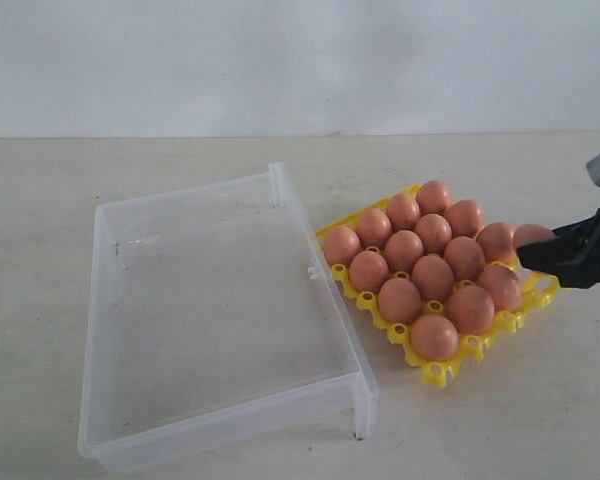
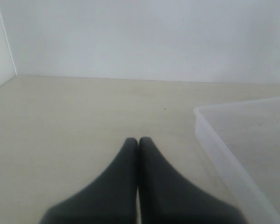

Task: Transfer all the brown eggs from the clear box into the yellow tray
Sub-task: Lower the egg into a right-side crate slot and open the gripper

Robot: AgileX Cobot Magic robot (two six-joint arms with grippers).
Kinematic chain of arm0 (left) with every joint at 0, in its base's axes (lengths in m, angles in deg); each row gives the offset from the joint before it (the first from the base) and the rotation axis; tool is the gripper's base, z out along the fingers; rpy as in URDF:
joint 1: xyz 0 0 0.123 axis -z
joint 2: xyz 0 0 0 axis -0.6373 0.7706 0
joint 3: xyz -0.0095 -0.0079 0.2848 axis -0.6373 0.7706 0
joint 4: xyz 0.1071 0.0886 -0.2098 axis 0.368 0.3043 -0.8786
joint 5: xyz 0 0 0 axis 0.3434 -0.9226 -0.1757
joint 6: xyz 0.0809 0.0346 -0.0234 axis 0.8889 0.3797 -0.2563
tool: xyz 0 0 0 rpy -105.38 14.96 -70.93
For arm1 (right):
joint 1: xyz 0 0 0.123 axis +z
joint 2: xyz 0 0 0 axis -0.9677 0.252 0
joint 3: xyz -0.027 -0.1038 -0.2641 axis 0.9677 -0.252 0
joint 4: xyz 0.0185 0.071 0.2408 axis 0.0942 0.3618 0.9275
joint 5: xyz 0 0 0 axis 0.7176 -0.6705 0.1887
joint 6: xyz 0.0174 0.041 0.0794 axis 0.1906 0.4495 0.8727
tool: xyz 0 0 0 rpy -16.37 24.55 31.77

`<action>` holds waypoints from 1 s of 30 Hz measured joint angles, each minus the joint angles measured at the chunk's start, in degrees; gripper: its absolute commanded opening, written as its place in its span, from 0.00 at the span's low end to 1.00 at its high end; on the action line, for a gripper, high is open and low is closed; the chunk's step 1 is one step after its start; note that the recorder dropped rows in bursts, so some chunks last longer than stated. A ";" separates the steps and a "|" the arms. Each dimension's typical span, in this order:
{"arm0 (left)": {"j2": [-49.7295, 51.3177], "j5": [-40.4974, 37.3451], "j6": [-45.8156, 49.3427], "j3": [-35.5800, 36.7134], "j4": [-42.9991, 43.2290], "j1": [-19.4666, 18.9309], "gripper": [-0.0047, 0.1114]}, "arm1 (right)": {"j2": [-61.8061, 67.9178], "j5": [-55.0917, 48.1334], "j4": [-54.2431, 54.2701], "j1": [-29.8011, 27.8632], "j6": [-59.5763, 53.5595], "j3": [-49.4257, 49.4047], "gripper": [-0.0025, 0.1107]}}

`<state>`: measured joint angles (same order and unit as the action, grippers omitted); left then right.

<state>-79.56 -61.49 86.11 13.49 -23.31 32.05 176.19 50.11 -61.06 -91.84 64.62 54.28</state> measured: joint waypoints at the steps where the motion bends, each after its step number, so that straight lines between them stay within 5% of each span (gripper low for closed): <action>1: 0.00 0.00 0.00 0.00 0.00 0.00 0.00 | 0.00 0.00 0.64 0.00 -0.24 0.00 0.06; 15: 0.00 0.00 0.00 0.00 0.00 0.00 0.00 | 4.38 0.26 7.96 0.37 -1.16 0.08 0.55; 20: 0.00 0.00 0.00 0.00 0.00 0.00 0.00 | 4.38 0.26 9.45 0.37 -1.28 0.08 0.61; 30: 0.00 0.00 0.00 0.00 0.00 0.00 0.00 | 4.58 2.23 9.79 0.45 1.05 0.08 0.56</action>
<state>-79.56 -61.49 86.11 13.49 -23.31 32.05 180.78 52.34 -51.26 -91.39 65.67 54.37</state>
